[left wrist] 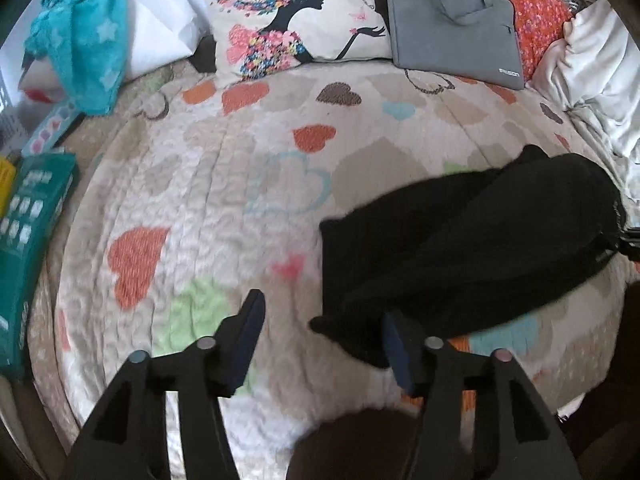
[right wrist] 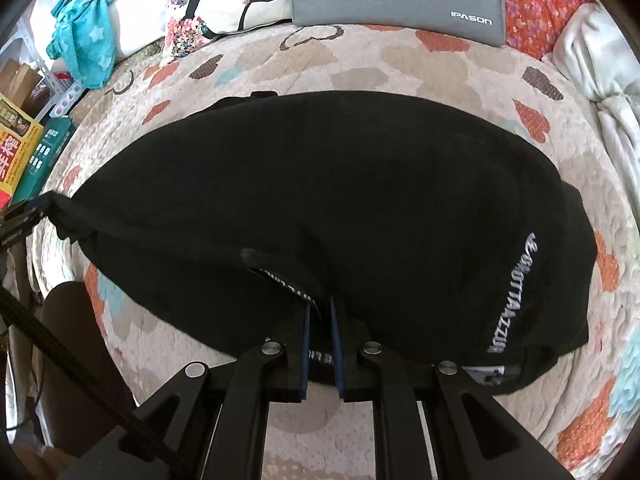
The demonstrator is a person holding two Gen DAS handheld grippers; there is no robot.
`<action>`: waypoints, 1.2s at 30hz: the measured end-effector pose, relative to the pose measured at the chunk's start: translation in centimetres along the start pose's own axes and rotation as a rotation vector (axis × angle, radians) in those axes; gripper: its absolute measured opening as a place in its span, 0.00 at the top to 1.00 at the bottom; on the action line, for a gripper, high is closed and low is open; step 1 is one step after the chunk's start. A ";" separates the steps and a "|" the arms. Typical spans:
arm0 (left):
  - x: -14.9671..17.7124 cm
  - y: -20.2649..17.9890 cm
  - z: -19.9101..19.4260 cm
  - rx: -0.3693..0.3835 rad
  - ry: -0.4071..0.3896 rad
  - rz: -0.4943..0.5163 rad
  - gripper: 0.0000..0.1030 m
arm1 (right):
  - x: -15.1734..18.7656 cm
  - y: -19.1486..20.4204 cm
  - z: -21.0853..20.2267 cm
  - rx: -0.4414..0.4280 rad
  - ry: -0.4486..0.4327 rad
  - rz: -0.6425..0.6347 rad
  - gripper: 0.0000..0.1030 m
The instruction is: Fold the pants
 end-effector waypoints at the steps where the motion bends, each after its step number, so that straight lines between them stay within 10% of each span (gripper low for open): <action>1: 0.7 0.2 -0.3 0.006 0.009 -0.006 0.43 | 0.2 -0.1 -0.1 -0.001 0.006 -0.001 0.90; 12: 4.3 1.2 -1.1 0.002 0.046 -0.054 0.35 | 1.7 1.9 -3.3 0.067 0.073 -0.150 0.88; 16: 5.5 0.5 -1.3 0.029 0.060 -0.066 0.35 | -1.8 7.3 -4.1 -0.083 0.019 -0.185 0.67; 26: 10.3 4.7 -4.0 -0.007 0.070 -0.207 0.35 | -7.8 26.5 3.0 -0.358 0.077 -0.427 0.65; 36: 10.7 9.0 -5.3 0.043 -0.046 -0.457 0.36 | -3.3 32.8 7.1 -0.297 0.137 -0.684 0.57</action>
Point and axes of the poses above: each gripper's, at about its wrist camera, not at the fingertips, and z roughly the way its jaws point, y to its left, x to its underside, the point moved 9 cm from there along z, roughly the way its jaws point
